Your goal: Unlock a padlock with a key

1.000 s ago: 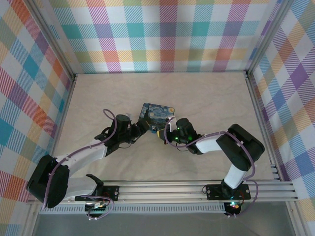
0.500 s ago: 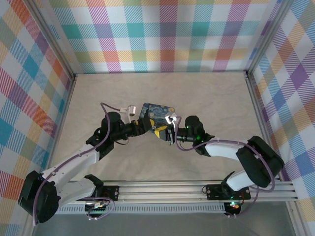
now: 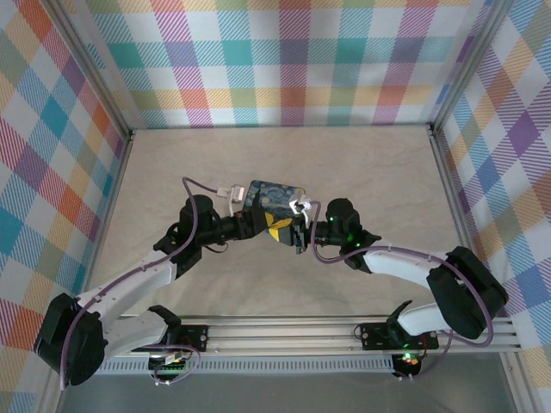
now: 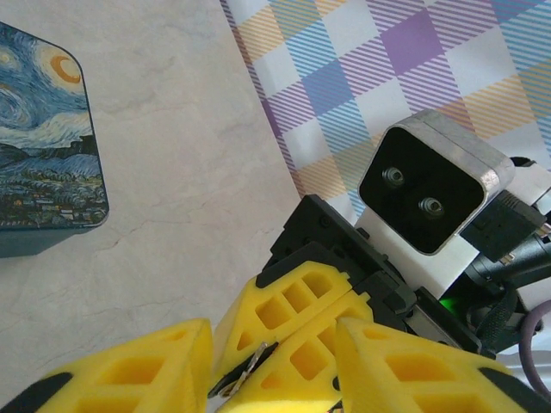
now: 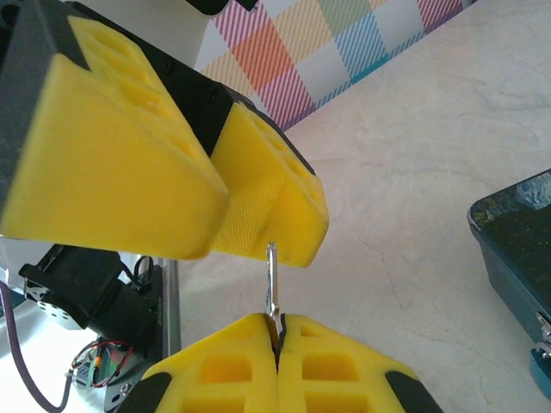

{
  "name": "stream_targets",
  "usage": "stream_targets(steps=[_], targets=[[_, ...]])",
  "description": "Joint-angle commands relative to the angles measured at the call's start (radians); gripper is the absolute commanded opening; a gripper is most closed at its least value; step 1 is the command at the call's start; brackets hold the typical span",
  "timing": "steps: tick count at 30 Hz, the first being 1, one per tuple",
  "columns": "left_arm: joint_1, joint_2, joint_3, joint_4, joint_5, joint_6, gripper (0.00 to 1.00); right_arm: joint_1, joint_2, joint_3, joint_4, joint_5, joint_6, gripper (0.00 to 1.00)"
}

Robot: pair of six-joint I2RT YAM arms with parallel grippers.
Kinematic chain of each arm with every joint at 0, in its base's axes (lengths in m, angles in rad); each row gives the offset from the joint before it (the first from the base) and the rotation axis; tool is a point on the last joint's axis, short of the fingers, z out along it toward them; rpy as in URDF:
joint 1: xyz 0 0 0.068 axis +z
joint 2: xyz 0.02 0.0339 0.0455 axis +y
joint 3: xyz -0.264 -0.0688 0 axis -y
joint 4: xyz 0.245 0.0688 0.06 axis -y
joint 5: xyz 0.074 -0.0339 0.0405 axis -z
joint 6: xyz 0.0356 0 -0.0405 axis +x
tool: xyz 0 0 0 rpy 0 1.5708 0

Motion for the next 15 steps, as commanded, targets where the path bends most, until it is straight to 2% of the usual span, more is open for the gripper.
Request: stream_targets(steps=[1, 7, 12, 15], targets=[[-0.01, 0.017, 0.018, 0.046, 0.016, 0.017, 0.38, -0.004, 0.012, 0.039, 0.033, -0.044, 0.015, 0.0], [-0.022, 0.027, 0.025, 0.05, 0.01, 0.019, 0.23, -0.004, 0.018, 0.041, 0.046, -0.057, 0.033, 0.0], [-0.026, 0.024, 0.029, 0.049, 0.001, 0.017, 0.0, -0.006, 0.009, 0.028, 0.046, -0.064, 0.043, 0.02], [-0.028, 0.014, 0.029, 0.049, -0.008, 0.016, 0.0, -0.017, -0.005, -0.001, 0.079, -0.077, 0.073, 0.11]])
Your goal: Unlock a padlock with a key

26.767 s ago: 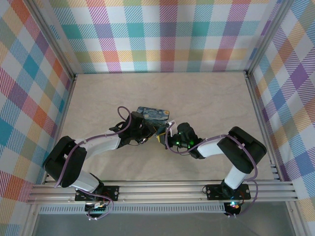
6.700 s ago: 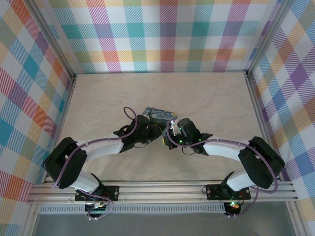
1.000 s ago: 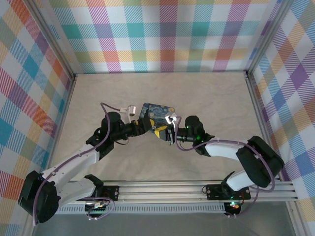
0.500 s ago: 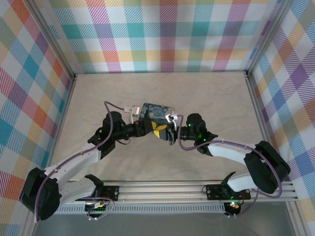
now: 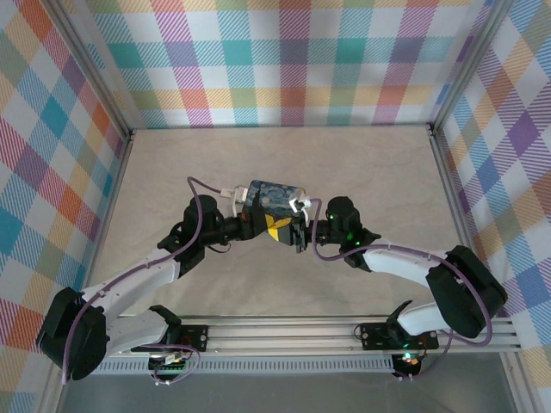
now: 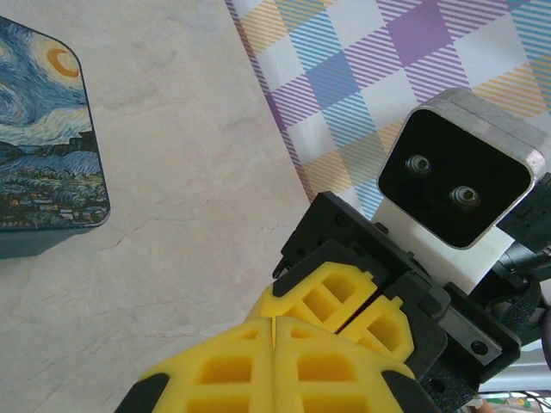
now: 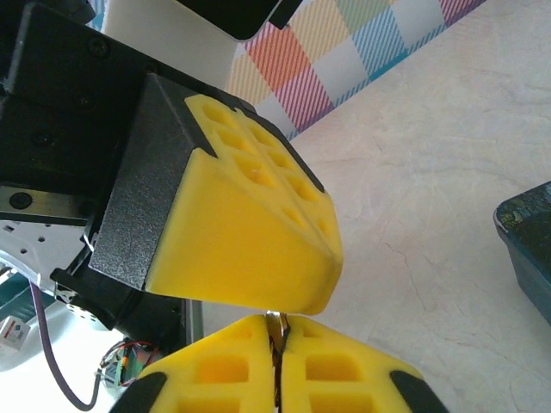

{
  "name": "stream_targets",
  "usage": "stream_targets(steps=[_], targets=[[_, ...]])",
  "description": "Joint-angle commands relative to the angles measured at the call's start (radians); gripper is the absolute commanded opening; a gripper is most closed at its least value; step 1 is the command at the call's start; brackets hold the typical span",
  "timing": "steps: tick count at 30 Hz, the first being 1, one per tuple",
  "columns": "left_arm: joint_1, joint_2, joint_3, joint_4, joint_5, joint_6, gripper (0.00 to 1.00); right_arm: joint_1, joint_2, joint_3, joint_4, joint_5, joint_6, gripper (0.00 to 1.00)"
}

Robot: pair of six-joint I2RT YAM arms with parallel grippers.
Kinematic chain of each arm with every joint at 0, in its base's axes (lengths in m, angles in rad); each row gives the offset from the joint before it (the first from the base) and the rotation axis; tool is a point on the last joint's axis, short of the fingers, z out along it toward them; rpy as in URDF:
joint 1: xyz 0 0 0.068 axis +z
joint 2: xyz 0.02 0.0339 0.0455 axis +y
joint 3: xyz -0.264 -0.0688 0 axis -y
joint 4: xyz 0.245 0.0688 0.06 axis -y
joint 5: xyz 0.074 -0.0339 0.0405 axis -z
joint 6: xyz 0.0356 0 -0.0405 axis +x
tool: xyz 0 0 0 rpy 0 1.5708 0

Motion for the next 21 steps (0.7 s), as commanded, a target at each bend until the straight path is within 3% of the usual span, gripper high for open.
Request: stream_targets(steps=[1, 11, 21], targets=[[-0.009, -0.016, 0.026, 0.035, -0.001, 0.003, 0.0, -0.014, -0.017, -0.026, 0.083, -0.037, 0.036, 0.14], [-0.016, -0.026, 0.026, 0.04, -0.016, -0.004, 0.0, -0.03, -0.05, -0.07, 0.174, -0.071, 0.127, 0.36], [-0.019, -0.032, 0.021, 0.041, -0.028, -0.007, 0.0, -0.03, -0.007, -0.044, 0.207, -0.104, 0.167, 0.37]])
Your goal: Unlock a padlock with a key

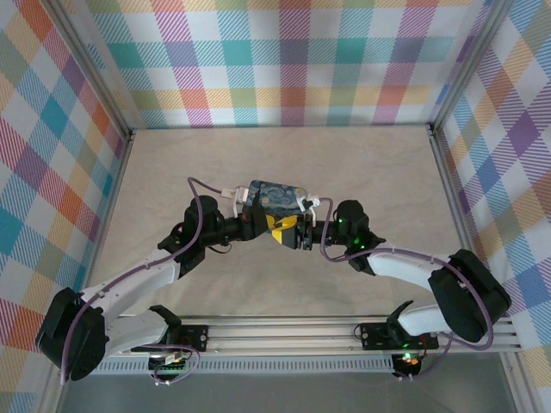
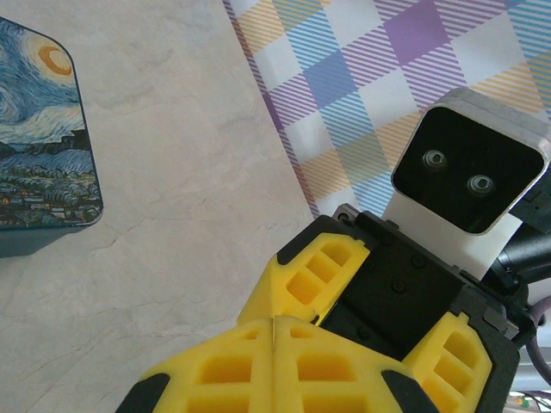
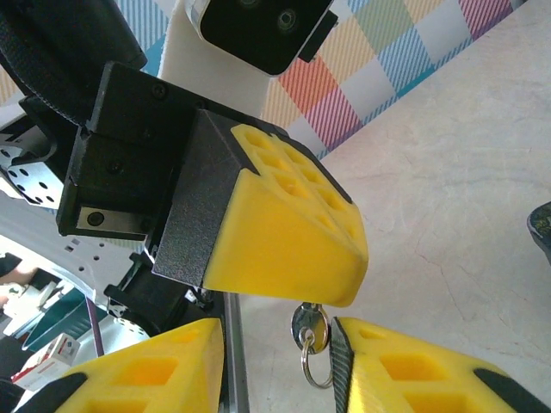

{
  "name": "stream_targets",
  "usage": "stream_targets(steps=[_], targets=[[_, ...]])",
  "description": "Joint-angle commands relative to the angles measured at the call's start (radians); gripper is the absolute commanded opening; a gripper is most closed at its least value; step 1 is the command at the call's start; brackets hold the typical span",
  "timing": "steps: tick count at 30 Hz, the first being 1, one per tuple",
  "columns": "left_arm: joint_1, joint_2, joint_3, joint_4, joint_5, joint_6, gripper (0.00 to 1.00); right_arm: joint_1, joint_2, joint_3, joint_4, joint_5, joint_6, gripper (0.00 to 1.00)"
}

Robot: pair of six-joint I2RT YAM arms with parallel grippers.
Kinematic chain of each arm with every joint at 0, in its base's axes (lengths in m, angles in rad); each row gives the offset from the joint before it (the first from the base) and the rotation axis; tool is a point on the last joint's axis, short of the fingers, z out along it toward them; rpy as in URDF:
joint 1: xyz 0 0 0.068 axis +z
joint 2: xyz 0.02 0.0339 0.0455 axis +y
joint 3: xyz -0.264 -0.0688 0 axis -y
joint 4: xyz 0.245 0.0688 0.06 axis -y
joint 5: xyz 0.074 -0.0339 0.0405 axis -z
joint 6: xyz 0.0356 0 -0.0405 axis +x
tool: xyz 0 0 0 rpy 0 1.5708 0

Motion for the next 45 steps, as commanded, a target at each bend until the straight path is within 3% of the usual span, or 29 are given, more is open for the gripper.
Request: stream_targets(steps=[1, 17, 21, 28, 31, 36, 41, 45], targets=[[-0.006, -0.028, 0.018, 0.04, -0.018, -0.001, 0.0, -0.002, 0.027, 0.02, 0.062, -0.04, 0.03, 0.36], [-0.008, -0.029, 0.016, 0.047, -0.021, -0.006, 0.0, -0.002, 0.061, 0.03, 0.112, -0.039, 0.069, 0.3], [-0.008, -0.03, 0.014, 0.049, -0.023, -0.008, 0.0, -0.002, 0.064, 0.034, 0.114, -0.041, 0.074, 0.25], [-0.008, -0.033, 0.014, 0.051, -0.032, -0.01, 0.0, -0.002, 0.06, 0.034, 0.078, -0.024, 0.06, 0.03], [-0.008, -0.039, 0.016, 0.043, -0.039, -0.01, 0.01, -0.002, 0.044, 0.023, 0.06, 0.001, 0.047, 0.0], [-0.008, -0.072, 0.021, -0.016, -0.076, 0.013, 0.24, -0.007, -0.032, 0.02, -0.122, 0.071, -0.042, 0.0], [0.009, -0.127, 0.036, -0.131, -0.132, 0.056, 0.58, -0.008, -0.109, 0.088, -0.496, 0.185, -0.233, 0.0], [0.043, -0.15, 0.036, -0.26, -0.2, 0.077, 0.71, -0.008, -0.094, 0.175, -0.769, 0.338, -0.384, 0.0]])
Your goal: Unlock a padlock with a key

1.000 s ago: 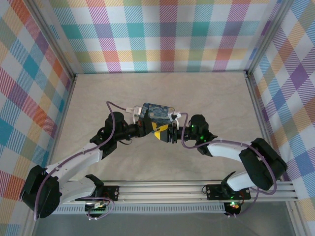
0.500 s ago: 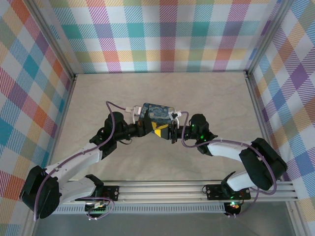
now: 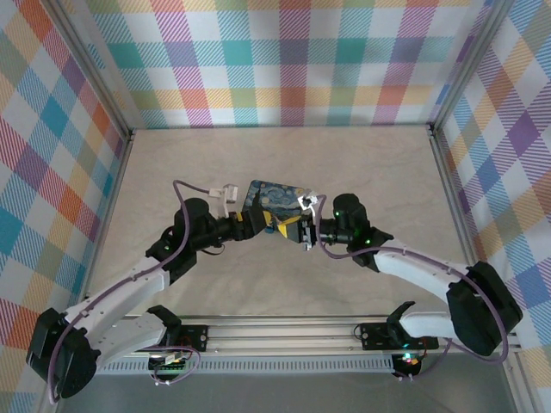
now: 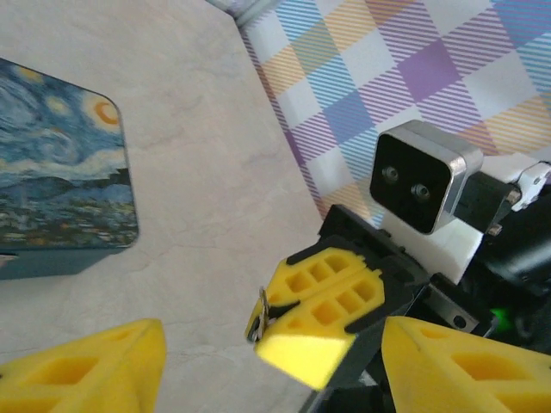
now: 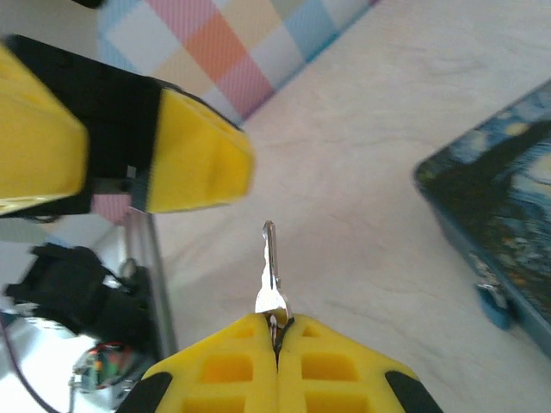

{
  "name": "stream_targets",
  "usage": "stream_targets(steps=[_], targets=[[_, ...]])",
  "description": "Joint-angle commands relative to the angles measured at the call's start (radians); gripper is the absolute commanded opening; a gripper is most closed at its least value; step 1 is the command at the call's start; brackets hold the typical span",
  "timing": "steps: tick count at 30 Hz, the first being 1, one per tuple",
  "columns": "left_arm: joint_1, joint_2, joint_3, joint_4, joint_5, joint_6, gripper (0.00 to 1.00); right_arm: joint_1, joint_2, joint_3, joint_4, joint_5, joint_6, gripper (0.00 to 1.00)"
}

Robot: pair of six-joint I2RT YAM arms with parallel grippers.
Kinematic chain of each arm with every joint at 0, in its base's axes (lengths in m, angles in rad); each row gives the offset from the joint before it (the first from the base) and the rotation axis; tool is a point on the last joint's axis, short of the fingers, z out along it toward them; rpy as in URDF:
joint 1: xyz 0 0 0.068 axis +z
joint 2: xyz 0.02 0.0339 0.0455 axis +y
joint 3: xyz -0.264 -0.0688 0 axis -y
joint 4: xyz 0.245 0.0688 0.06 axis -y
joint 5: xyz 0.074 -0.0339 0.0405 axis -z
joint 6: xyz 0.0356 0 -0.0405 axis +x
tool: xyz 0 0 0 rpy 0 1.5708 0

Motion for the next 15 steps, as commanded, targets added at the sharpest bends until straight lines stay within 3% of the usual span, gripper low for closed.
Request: stream_targets(steps=[1, 5, 15], targets=[[0.027, -0.014, 0.026, -0.145, -0.078, 0.044, 0.72, -0.003, 0.02, 0.08, -0.299, 0.167, -0.185, 0.0], [0.033, 0.032, -0.004, -0.173, -0.099, 0.072, 0.73, -0.008, 0.115, 0.159, -0.36, 0.245, -0.244, 0.0], [0.003, 0.278, -0.019, -0.127, -0.13, 0.286, 0.73, -0.097, 0.356, 0.319, -0.329, 0.141, -0.23, 0.0]])
